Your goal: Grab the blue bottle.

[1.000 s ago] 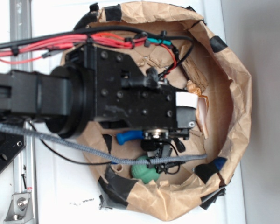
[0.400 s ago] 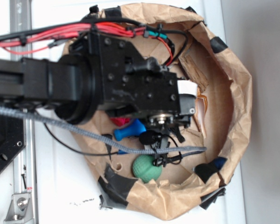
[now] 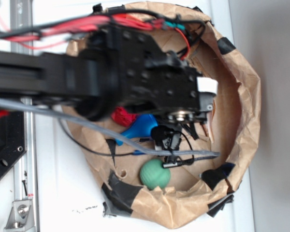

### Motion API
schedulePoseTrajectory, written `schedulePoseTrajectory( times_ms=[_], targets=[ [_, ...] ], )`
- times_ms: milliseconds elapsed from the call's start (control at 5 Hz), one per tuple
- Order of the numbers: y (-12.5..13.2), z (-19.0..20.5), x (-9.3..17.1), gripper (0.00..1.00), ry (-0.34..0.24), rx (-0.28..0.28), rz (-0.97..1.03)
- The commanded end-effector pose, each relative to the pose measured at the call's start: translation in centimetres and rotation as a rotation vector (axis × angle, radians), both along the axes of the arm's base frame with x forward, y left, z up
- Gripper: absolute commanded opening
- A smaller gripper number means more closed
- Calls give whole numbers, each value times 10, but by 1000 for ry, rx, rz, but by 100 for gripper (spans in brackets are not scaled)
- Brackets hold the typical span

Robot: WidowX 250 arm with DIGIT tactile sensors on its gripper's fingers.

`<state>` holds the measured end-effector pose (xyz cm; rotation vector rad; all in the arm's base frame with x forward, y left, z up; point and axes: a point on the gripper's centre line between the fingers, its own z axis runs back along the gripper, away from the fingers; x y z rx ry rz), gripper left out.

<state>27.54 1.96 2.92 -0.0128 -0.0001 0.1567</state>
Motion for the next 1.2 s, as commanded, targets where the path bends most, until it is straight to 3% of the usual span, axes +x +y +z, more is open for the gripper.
schedulePoseTrajectory(
  times_ms=[0, 200, 400, 600, 800, 1000],
  targets=[
    [4, -4, 11, 0, 2, 1, 18],
    [3, 36, 11, 0, -34, 49, -108],
    [-4, 84, 13, 0, -177, -200, -255],
    [8, 134, 9, 0, -228, -124, -198],
    [6, 169, 7, 0, -193, -159, -193],
    [3, 164, 4, 0, -178, -84, -209]
  ],
)
